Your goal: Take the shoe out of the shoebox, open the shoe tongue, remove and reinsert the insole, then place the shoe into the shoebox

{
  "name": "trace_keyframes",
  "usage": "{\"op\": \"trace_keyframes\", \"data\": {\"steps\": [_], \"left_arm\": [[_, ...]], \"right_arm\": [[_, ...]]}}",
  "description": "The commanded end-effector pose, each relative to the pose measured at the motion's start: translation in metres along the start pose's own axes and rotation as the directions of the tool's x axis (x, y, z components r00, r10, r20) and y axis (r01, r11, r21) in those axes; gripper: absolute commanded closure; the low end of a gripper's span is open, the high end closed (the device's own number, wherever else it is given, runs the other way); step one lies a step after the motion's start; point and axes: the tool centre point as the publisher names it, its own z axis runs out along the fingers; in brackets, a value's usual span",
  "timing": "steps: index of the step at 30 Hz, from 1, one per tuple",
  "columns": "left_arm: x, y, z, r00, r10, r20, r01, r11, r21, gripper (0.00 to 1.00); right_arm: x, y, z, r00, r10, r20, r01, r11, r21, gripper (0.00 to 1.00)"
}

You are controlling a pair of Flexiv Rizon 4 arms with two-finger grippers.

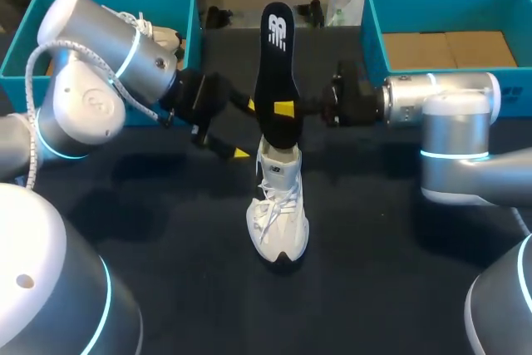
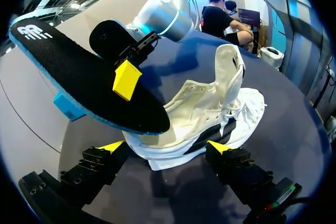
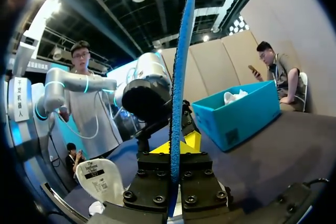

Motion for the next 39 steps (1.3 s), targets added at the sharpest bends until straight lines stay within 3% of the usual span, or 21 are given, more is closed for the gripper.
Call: {"op": "trace_keyframes", "data": {"steps": [1,17,39], "left_arm": [[-0.002,0.002,0.000,1.000,-0.004,-0.006,0.004,1.000,0.007,0.00],[-0.002,0.002,0.002,1.000,-0.014,-0.013,0.014,1.000,0.021,0.00],[0.002,0.005,-0.001,0.999,-0.034,-0.005,0.034,0.999,0.009,0.00]], "right_arm": [[-0.005,-0.004,0.008,1.000,0.002,-0.007,-0.002,1.000,0.004,1.00],[0.003,-0.015,0.008,0.999,0.046,0.007,-0.046,0.999,0.023,1.00],[0.006,-0.052,0.009,0.989,0.141,0.033,-0.142,0.989,0.038,1.00]]}}
